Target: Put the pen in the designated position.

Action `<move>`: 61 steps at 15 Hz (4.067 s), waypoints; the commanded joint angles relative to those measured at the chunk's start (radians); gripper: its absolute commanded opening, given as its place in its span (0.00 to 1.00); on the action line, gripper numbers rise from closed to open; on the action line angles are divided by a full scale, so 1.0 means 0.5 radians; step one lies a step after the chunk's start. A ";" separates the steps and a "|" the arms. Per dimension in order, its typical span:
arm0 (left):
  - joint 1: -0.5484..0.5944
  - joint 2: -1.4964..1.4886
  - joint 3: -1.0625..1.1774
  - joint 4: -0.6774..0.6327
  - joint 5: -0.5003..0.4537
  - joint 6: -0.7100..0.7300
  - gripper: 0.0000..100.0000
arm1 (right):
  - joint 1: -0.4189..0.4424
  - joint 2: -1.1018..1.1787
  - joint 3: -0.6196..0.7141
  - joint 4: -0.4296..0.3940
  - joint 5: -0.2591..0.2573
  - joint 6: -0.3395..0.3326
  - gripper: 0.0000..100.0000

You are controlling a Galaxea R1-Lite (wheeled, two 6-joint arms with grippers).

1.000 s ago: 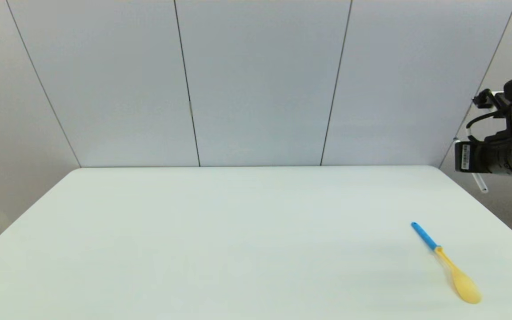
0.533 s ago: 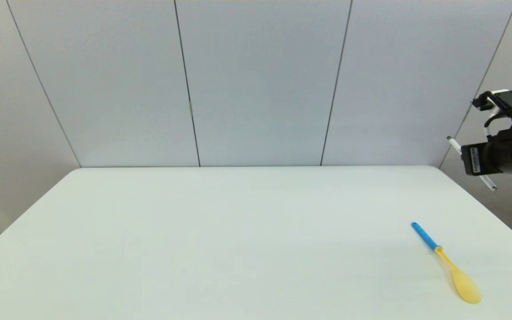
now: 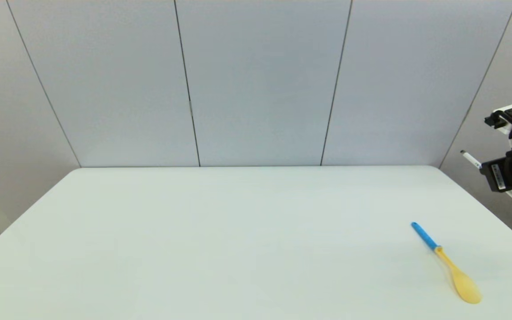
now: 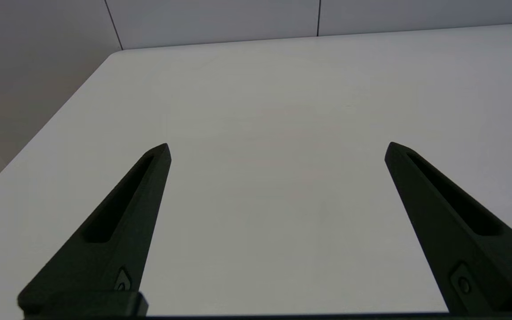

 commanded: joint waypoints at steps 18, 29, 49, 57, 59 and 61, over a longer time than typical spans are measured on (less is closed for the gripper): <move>0.000 0.003 0.021 -0.001 0.001 0.001 1.00 | -0.090 0.340 0.522 -0.677 0.001 0.015 0.00; 0.000 0.003 0.021 -0.001 0.001 0.001 1.00 | -0.090 0.374 0.636 -0.708 -0.017 0.162 0.00; 0.000 0.003 0.021 -0.001 0.001 0.001 1.00 | -0.041 0.466 0.666 -0.723 0.008 0.309 0.00; 0.000 0.003 0.021 -0.001 0.001 0.001 1.00 | -0.038 0.469 0.669 -0.723 0.008 0.309 0.00; 0.000 0.003 0.021 -0.001 0.001 0.001 1.00 | -0.038 0.475 0.672 -0.708 0.005 0.315 0.00; 0.000 0.003 0.021 -0.001 0.001 0.001 1.00 | -0.034 0.475 0.685 -0.717 0.008 0.328 0.00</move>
